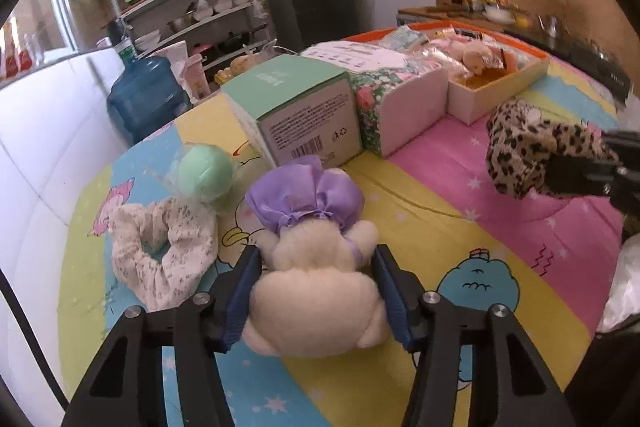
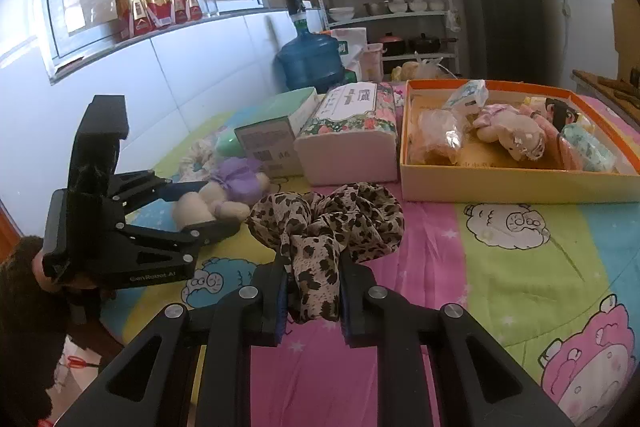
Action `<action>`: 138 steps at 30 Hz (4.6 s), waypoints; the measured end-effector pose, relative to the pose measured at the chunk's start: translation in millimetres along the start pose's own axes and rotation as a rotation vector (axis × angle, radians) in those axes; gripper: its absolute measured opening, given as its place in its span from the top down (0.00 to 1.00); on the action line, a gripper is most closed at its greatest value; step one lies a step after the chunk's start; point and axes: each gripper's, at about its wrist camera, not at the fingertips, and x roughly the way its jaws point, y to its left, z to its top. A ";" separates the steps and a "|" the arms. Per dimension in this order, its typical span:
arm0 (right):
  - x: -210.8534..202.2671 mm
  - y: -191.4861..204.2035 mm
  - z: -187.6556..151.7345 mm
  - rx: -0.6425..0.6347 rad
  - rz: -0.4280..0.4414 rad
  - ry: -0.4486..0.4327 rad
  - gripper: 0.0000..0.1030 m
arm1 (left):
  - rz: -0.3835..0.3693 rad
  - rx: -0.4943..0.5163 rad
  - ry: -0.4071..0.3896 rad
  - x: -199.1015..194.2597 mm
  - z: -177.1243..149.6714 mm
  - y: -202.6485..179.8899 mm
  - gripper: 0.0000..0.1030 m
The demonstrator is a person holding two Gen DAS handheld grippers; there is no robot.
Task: Organize soft objects
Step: 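Carry the bunny and scrunchie over the wooden box and lower them inside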
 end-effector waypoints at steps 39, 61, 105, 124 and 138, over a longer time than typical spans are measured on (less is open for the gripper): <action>-44.4 -3.3 20.3 -0.008 -0.037 -0.123 0.80 | 0.170 -0.469 -0.274 -107.5 2.5 -41.1 0.46; -78.6 -23.4 51.6 0.032 -0.206 -0.151 0.80 | 0.110 -0.576 -0.340 -128.0 30.5 -53.0 0.46; -104.9 -127.5 36.3 0.197 -0.246 -0.234 0.80 | 0.090 -0.485 -0.290 -62.9 79.9 -117.1 0.46; -99.2 -201.9 59.3 0.251 -0.246 -0.277 0.80 | 0.052 -0.396 -0.271 -9.3 154.5 -156.5 0.46; -45.1 -243.1 101.9 0.248 -0.204 -0.211 0.80 | 0.043 -0.412 -0.207 40.3 172.0 -165.0 0.46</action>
